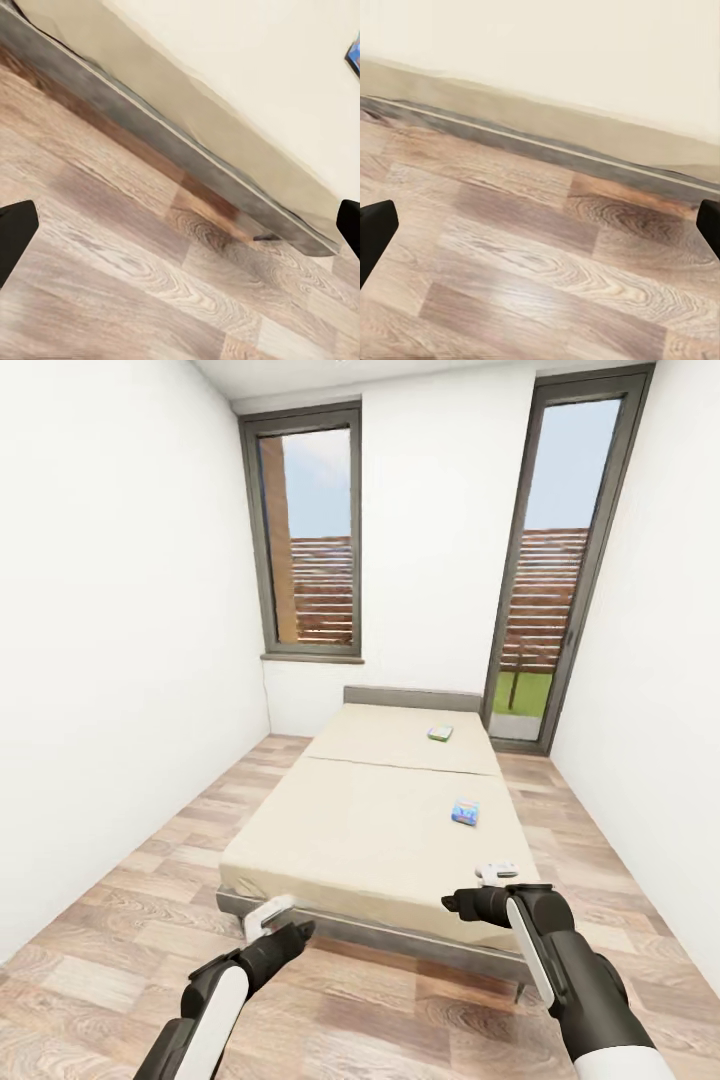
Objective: Put all the toys in the child's room - the three board games (two on the bed and one on the table), the two jigsaw puzzles on the table, and the tennis ball on the table - inside the toy box on the table in the child's room.
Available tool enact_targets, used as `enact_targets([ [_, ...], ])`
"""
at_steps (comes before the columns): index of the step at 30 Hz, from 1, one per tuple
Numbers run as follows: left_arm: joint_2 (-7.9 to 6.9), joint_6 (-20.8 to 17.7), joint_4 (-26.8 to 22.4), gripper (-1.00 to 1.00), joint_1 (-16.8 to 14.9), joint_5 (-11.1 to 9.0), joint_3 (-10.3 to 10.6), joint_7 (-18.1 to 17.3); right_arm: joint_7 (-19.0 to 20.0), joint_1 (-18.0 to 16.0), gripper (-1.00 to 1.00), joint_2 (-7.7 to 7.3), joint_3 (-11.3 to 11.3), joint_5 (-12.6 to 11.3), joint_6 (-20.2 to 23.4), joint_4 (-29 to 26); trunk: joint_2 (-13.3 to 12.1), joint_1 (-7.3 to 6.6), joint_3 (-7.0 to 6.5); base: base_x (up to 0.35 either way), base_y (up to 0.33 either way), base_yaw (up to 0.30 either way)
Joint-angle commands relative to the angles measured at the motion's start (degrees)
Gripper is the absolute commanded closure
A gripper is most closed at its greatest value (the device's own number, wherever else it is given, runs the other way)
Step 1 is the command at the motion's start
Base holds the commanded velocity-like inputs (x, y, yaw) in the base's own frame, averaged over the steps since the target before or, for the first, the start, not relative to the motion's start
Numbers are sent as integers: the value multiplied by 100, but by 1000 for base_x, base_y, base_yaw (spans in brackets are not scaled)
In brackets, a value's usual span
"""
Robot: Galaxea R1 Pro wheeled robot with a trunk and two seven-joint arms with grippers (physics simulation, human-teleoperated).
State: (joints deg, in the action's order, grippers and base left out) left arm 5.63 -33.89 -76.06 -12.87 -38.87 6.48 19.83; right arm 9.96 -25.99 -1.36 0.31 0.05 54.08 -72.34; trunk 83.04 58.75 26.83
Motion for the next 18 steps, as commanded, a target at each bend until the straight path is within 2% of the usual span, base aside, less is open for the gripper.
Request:
enact_targets([
  [1,1,-12,-6,-100,-5,-60,4,56,13,-2,-100,-5,2,3,24,-7,4,-2,7,-141,-242,214],
  [7,0,-12,-1,-100,-5,-48,0,63,14,9,-100,-5,4,4,24,-24,4,-2,7,-103,-252,114],
  [18,-4,-12,3,-100,-5,-43,-5,65,14,-20,-100,-7,-26,-24,105,-29,4,-2,7,-22,-266,21],
])
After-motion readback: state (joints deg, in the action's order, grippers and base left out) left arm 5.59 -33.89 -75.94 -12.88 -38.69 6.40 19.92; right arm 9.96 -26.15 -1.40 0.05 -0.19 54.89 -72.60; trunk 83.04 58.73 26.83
